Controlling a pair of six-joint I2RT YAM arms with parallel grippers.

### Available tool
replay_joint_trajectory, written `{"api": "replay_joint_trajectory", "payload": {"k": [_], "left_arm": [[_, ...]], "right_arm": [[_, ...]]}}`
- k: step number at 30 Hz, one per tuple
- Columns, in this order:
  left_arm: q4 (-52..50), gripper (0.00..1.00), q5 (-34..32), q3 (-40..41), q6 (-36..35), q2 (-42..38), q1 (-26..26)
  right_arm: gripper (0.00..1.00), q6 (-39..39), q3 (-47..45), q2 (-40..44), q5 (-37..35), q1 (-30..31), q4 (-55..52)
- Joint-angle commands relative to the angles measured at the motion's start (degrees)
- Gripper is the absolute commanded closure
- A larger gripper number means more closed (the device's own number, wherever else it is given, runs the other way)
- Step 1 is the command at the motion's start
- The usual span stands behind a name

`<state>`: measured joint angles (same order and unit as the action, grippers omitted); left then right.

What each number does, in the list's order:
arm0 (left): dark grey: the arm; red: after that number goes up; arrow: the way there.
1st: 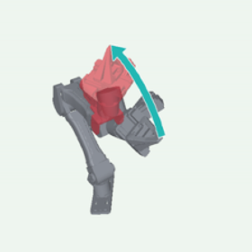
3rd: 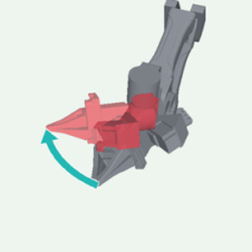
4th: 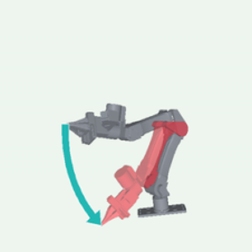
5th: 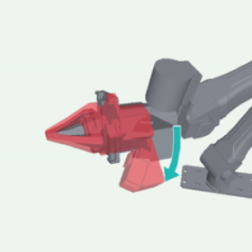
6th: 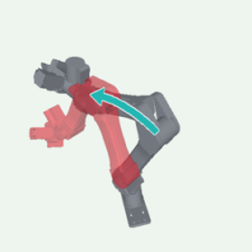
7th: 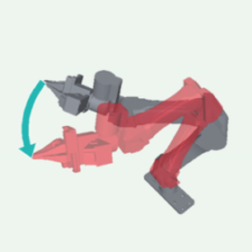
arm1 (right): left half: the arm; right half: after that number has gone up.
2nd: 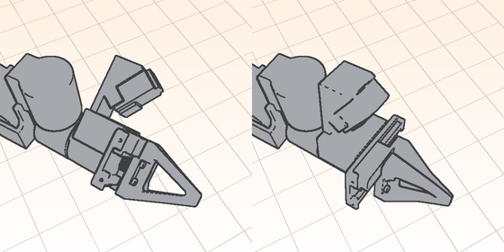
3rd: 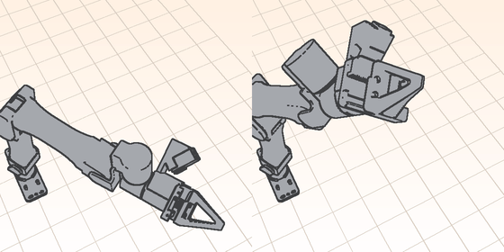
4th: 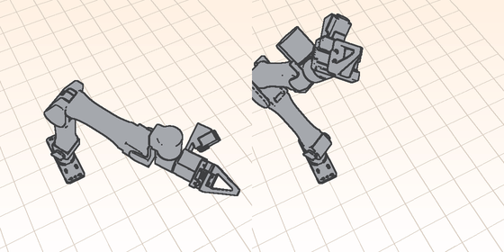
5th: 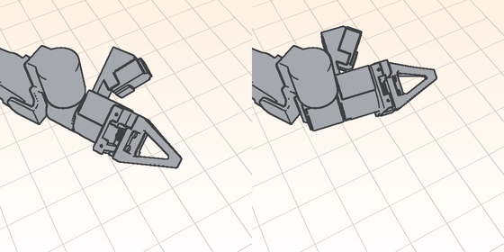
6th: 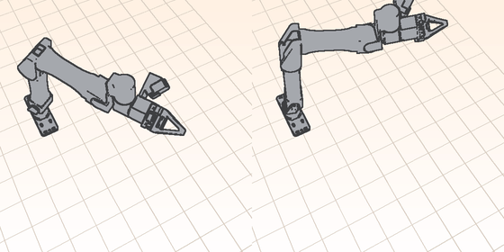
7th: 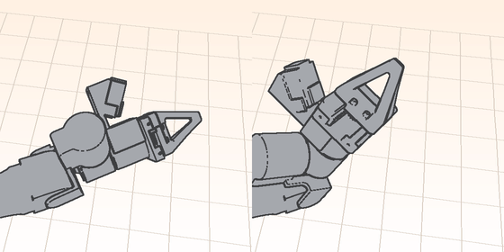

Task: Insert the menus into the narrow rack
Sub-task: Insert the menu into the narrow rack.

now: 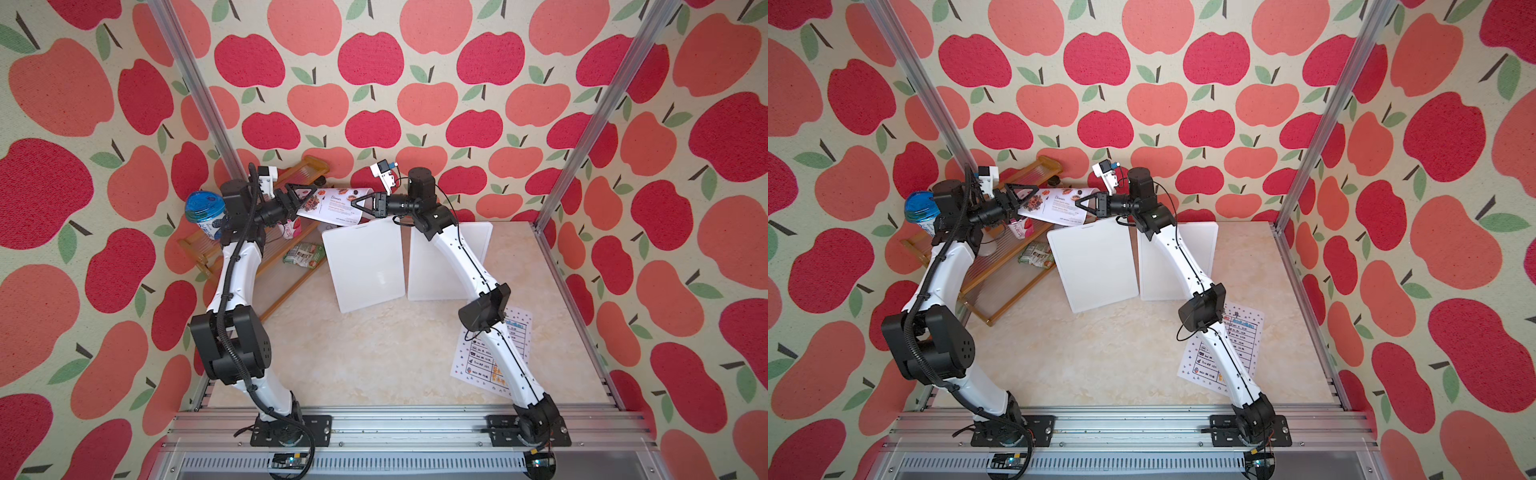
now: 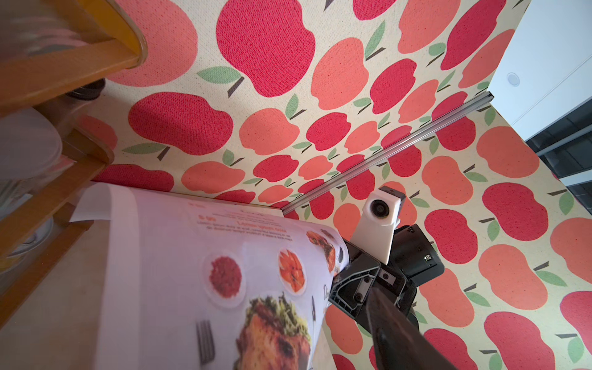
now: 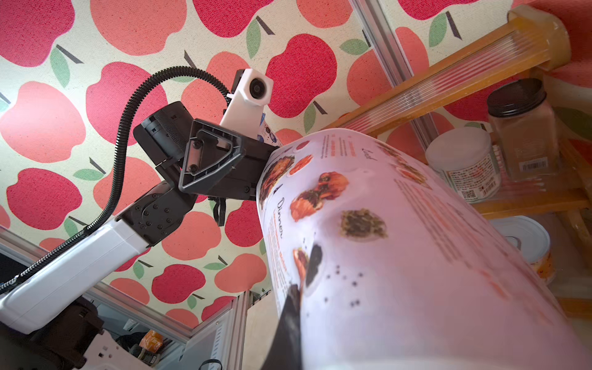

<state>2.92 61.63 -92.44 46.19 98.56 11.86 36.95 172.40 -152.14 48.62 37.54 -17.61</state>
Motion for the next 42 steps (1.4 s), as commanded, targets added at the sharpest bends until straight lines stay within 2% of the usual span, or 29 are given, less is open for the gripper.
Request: {"api": "replay_joint_trajectory", "payload": {"k": [1, 18, 42], "left_arm": [[-3.83, 0.23, 1.14, -2.60, -3.97, -0.91, 0.24], [-7.66, 0.19, 0.57, -6.02, -8.49, 2.40, 0.19], [-13.59, 0.18, -0.61, -11.70, -13.67, 6.85, -1.91]], "right_arm": [[1.00, 0.70, 1.00, -1.48, -0.80, 1.08, 0.91], [1.00, 0.44, 0.61, -2.50, -7.34, 1.05, 0.98], [1.00, -1.76, -0.40, -2.40, -10.04, 0.17, -1.89]]}}
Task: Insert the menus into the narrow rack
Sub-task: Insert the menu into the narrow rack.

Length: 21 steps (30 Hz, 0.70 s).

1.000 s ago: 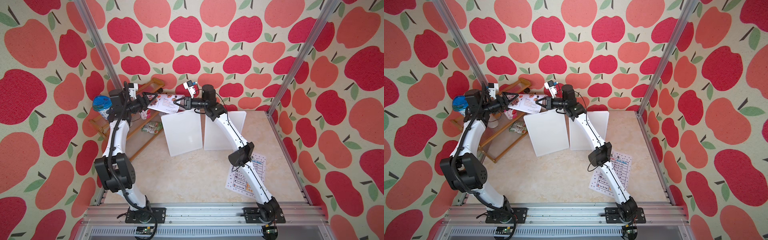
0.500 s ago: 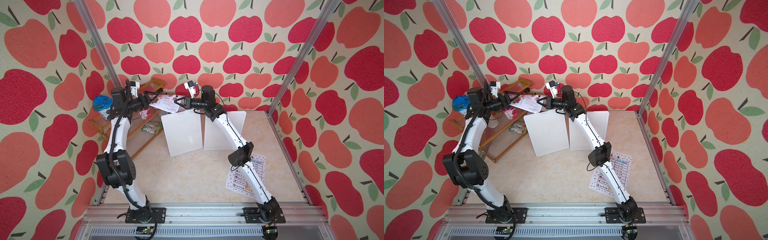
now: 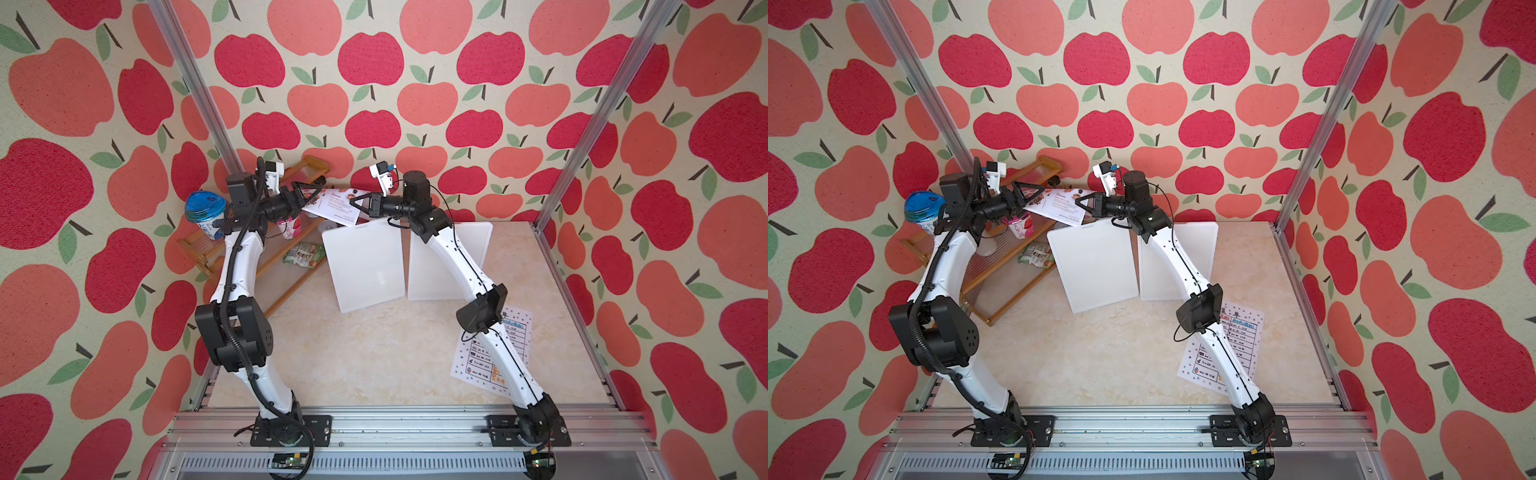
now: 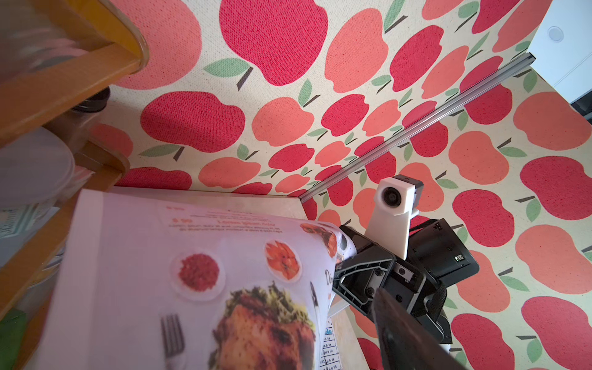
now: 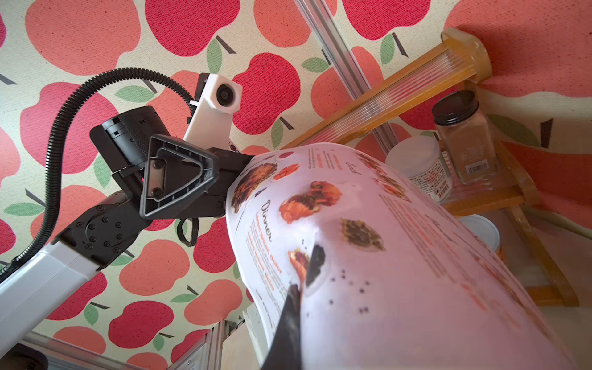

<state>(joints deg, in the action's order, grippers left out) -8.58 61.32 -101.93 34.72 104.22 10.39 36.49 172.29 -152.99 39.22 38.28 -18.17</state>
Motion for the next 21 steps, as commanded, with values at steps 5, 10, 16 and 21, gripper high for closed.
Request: {"api": "replay_joint_trajectory", "payload": {"k": [5, 10, 16, 21], "left_arm": [[-2.56, 0.18, -0.53, -2.56, -2.54, 1.67, -0.89], [-3.76, 0.18, -0.97, -2.90, -3.62, 1.77, -1.53], [-4.82, 0.18, -1.49, -3.10, -4.35, 1.56, -1.95], [-6.39, 0.18, -2.18, -2.99, -5.90, 1.09, -2.73]], "right_arm": [[1.00, -2.24, 0.02, -1.23, -0.38, -0.64, -3.25], [1.00, -2.53, 0.13, -0.96, 0.48, -0.92, -4.93], [1.00, -3.71, 0.24, 0.09, 1.16, -1.00, -6.77], [1.00, -4.58, 0.24, 0.69, 2.07, -1.39, -8.58]]}}
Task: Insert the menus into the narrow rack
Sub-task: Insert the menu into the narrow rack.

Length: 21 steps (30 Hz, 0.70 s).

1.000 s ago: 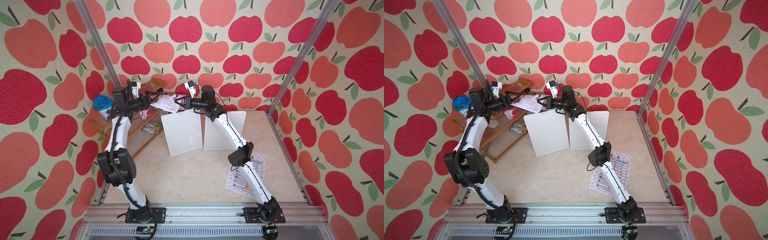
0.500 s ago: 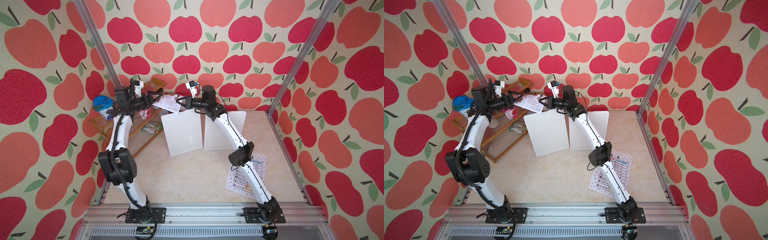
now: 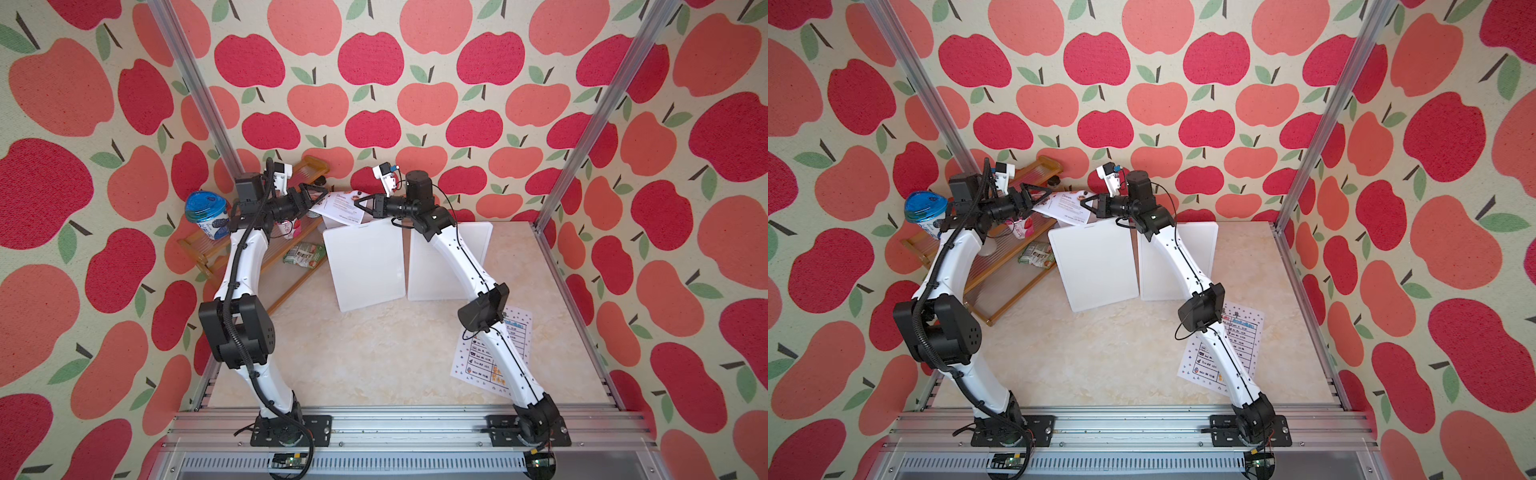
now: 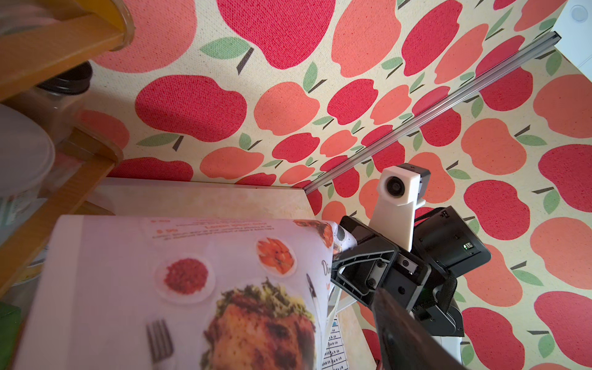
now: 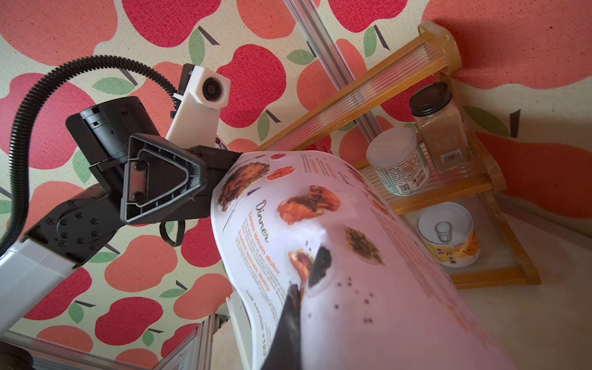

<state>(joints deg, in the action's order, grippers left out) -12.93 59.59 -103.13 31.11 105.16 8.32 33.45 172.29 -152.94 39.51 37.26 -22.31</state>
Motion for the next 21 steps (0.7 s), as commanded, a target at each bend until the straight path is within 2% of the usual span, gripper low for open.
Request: {"api": "replay_joint_trajectory", "payload": {"k": [1, 14, 21], "left_arm": [[-2.31, 0.18, -0.65, -1.71, -2.67, 0.10, -0.84], [-3.37, 0.18, -1.31, -1.53, -3.61, -0.32, -1.20], [-3.50, 0.18, -1.37, -0.90, -4.12, -0.70, -1.37]], "right_arm": [[1.00, -1.55, 0.25, 0.71, 1.88, -0.41, -4.58], [1.00, -1.97, 0.48, 1.35, 3.51, -1.05, -5.24], [1.00, -4.90, 1.82, 1.89, 5.62, -2.16, -8.66]]}}
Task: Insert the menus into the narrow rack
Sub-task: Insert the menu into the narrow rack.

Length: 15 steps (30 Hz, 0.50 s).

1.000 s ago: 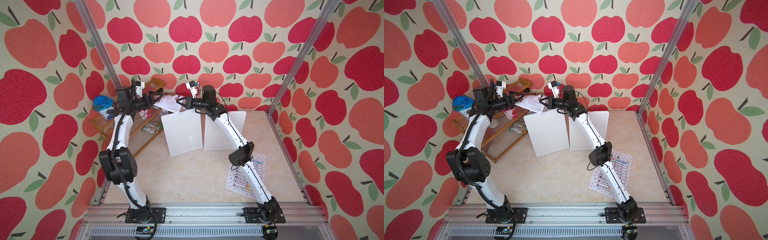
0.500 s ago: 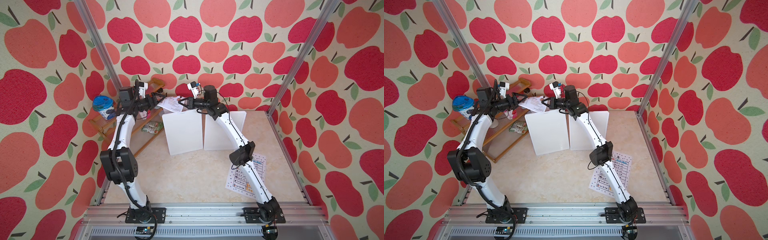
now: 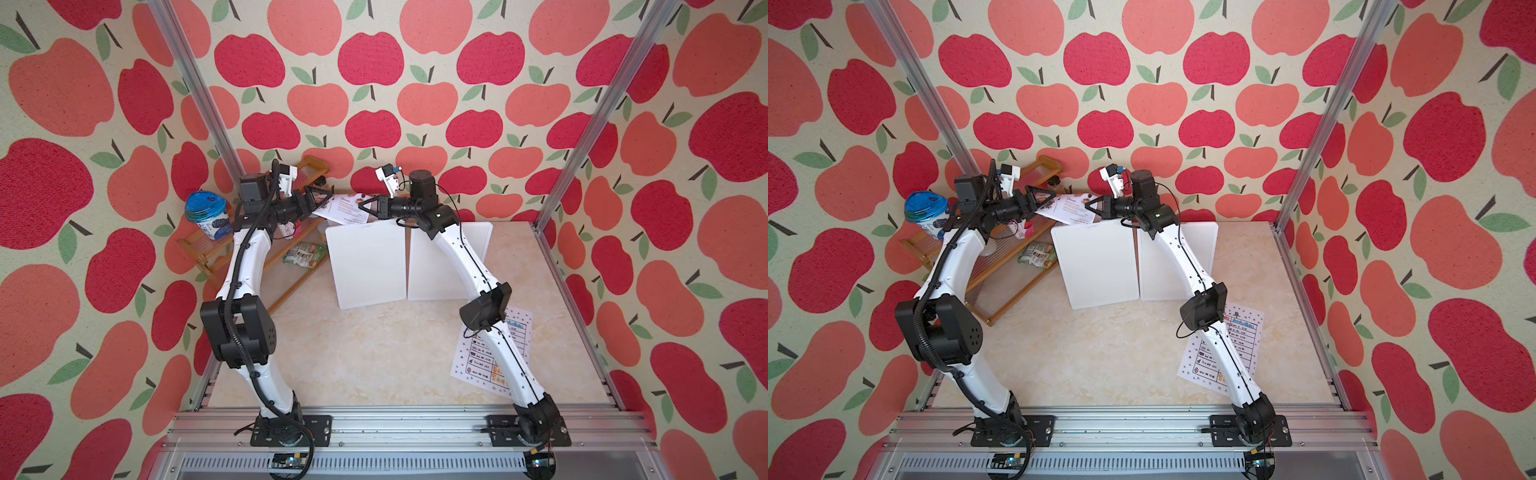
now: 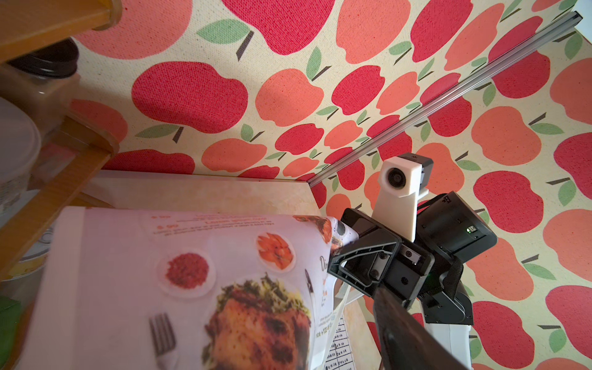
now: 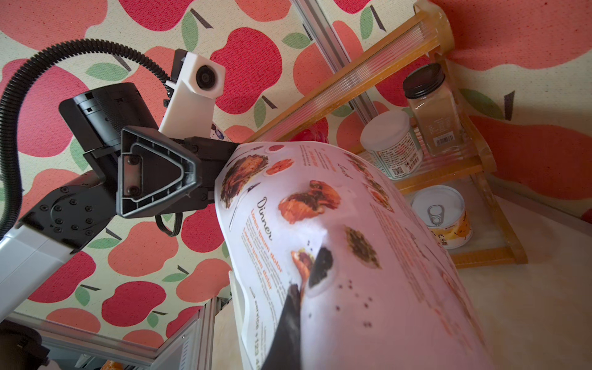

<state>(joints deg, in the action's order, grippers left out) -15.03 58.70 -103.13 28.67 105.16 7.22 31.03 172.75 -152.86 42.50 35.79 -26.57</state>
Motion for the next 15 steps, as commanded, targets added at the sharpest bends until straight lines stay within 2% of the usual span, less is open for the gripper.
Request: {"api": "replay_joint_trajectory", "payload": {"k": [1, 15], "left_arm": [[-1.33, 0.18, -0.59, -0.63, -1.68, -0.86, -0.32], [-0.97, 0.17, -0.62, 0.39, -2.05, -1.04, -0.37]], "right_arm": [[1.00, -2.83, 1.37, 1.94, 2.96, -0.85, -4.70], [1.00, -8.42, 1.37, 3.87, 7.31, -1.77, -7.79]]}}
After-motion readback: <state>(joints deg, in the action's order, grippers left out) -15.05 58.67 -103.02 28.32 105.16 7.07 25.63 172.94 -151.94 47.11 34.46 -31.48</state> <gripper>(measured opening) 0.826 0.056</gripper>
